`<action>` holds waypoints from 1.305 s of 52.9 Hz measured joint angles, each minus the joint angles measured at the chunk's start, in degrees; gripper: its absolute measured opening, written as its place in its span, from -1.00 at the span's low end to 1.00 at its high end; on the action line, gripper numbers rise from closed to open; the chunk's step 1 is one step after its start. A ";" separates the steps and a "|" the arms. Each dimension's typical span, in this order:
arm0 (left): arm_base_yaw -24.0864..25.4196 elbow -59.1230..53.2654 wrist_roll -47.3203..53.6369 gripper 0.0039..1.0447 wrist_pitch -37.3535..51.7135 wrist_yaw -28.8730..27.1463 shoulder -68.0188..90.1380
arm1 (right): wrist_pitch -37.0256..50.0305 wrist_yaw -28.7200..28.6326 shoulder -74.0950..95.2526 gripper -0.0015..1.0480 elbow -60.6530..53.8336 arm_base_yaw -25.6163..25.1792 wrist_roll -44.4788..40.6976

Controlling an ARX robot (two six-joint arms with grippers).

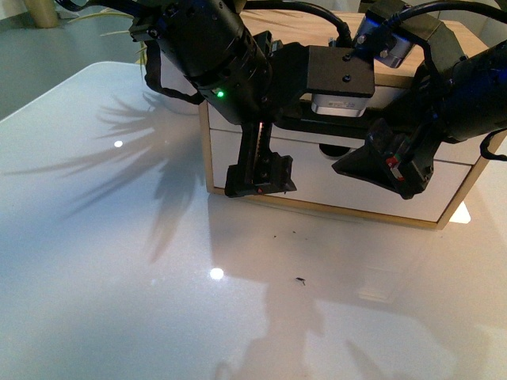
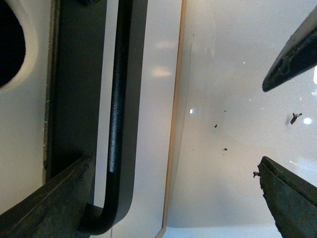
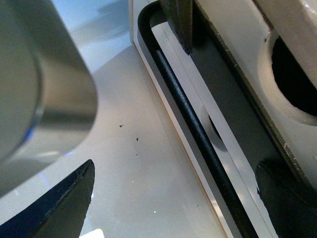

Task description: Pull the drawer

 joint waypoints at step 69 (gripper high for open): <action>0.13 -47.78 -13.53 0.87 34.05 4.24 -37.44 | 15.52 -3.10 -37.44 0.83 -31.54 5.42 16.06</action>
